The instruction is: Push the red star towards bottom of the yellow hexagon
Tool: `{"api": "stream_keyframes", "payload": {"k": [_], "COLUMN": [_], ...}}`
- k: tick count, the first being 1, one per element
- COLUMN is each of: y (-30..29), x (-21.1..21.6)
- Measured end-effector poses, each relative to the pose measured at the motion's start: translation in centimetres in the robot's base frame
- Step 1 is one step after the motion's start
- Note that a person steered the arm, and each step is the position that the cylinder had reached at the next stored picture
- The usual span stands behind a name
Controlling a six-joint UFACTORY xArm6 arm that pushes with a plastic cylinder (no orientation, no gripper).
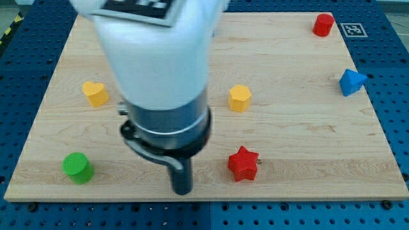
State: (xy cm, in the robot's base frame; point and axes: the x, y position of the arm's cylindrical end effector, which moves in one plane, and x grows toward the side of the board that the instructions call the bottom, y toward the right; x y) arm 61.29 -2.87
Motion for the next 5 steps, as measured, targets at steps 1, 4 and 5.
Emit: {"api": "stream_keyframes", "payload": {"k": [1,4,5], "y": [3.7,10.4,11.0], "x": [0.3,0.6,0.6]}}
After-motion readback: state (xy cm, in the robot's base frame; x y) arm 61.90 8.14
